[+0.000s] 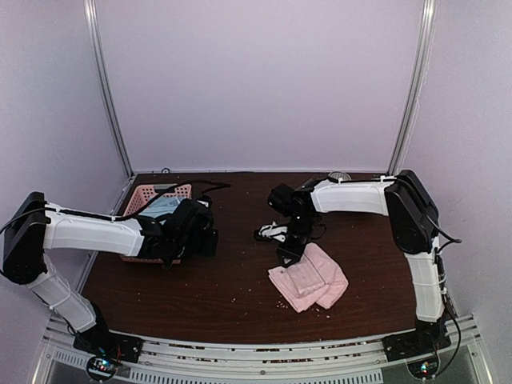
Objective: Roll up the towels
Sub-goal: Pick up the towel from the center of the board.
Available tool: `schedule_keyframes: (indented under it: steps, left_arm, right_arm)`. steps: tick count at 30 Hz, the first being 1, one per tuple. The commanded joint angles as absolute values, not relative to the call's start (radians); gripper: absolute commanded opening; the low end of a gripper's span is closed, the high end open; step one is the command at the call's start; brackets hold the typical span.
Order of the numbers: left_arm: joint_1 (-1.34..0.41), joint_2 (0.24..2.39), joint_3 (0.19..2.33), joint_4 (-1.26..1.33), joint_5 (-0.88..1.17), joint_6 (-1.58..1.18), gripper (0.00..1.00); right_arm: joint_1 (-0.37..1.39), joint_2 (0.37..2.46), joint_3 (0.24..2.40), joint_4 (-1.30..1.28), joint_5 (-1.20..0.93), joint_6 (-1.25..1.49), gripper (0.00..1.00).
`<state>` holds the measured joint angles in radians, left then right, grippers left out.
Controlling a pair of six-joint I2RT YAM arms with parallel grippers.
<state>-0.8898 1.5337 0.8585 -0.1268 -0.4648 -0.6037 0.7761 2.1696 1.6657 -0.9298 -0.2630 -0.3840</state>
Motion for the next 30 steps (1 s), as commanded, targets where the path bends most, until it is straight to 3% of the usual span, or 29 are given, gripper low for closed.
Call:
schedule_keyframes:
  steps: [1,6,15,21,25,28,30]
  left_arm:
    - [-0.885,1.541,0.866,-0.087,-0.457,-0.599,0.54]
    - [-0.886,1.53,0.854,-0.086,-0.469,-0.598,0.54]
    - [-0.885,1.475,0.853,-0.1,-0.533,-0.593,0.54]
    - [-0.884,1.436,0.853,-0.145,-0.58,-0.622,0.55]
    - [-0.882,1.406,0.882,-0.186,-0.617,-0.625,0.56]
    - [-0.882,1.384,0.876,-0.167,-0.638,-0.617,0.56]
    - [-0.881,1.381,0.873,-0.151,-0.647,-0.616,0.57]
  right_arm:
    - [0.791,2.193,1.638,-0.903,-0.191,-0.379,0.2]
    - [0.792,2.161,1.686,-0.919,-0.203,-0.382,0.03]
    - [0.767,2.085,2.063,-0.982,-0.227,-0.401,0.0]
    - [0.733,1.97,2.322,-0.934,-0.582,-0.413,0.0]
    - [0.646,1.73,2.224,-0.676,-0.828,-0.352,0.0]
    - [0.527,1.715,2.309,-0.728,-0.986,-0.318,0.0]
    - [0.455,1.672,2.208,-0.756,-1.011,-0.359,0.0]
